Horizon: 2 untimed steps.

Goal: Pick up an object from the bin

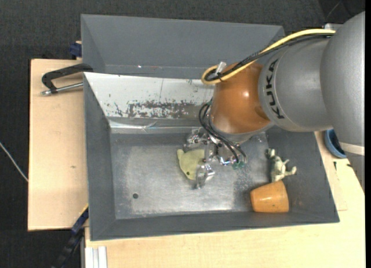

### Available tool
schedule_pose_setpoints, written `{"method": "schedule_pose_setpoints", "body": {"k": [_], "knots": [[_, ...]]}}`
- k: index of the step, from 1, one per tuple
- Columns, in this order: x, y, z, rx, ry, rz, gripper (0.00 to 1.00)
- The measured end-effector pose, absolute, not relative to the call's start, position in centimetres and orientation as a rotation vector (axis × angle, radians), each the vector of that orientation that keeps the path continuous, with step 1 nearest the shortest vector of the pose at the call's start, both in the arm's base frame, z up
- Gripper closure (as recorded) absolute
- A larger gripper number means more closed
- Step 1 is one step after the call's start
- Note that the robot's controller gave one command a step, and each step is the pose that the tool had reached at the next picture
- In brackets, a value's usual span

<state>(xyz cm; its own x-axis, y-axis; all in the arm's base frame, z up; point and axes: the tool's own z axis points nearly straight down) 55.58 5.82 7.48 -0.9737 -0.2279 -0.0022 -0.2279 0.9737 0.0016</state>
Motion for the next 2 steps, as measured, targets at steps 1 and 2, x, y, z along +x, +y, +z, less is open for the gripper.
{"method": "schedule_pose_setpoints", "body": {"k": [1, 2], "knots": [[55.7, 5.8, 7.6, -0.358, 3.115, 0.002, 1.0], [55.0, 7.4, 24.0, -0.358, 3.106, 0.002, 1.0]]}}
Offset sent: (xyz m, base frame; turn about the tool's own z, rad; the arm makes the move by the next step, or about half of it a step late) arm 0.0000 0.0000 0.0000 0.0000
